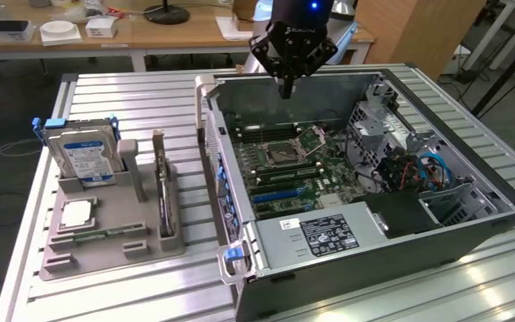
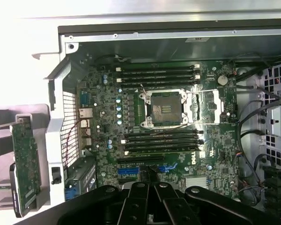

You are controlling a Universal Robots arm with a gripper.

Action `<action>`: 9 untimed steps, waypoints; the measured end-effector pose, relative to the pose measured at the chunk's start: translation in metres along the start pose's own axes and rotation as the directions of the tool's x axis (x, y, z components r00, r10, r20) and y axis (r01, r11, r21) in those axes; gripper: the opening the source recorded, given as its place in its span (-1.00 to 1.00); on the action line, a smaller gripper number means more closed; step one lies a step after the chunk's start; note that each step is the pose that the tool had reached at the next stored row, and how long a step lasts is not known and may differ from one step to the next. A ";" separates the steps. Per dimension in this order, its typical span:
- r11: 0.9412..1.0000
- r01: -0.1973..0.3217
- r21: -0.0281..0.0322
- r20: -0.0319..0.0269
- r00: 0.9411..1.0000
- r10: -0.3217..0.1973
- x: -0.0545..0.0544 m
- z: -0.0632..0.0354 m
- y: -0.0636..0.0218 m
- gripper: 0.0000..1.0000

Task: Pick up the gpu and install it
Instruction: 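Reach for the gpu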

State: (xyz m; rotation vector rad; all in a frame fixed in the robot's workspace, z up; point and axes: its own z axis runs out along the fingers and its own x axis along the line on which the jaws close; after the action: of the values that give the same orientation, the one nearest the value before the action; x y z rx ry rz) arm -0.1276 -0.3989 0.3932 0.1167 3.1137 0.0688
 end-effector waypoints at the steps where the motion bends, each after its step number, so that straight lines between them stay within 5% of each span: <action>1: 1.000 0.000 0.000 0.000 1.000 0.000 0.001 0.0000 0.0000 -0.79; 9: 1.000 0.000 0.000 0.000 1.000 0.000 0.003 0.0000 -0.0002 -0.79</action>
State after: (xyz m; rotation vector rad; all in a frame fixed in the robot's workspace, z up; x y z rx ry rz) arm -0.1311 -0.3988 0.3931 0.1166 3.1137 0.0689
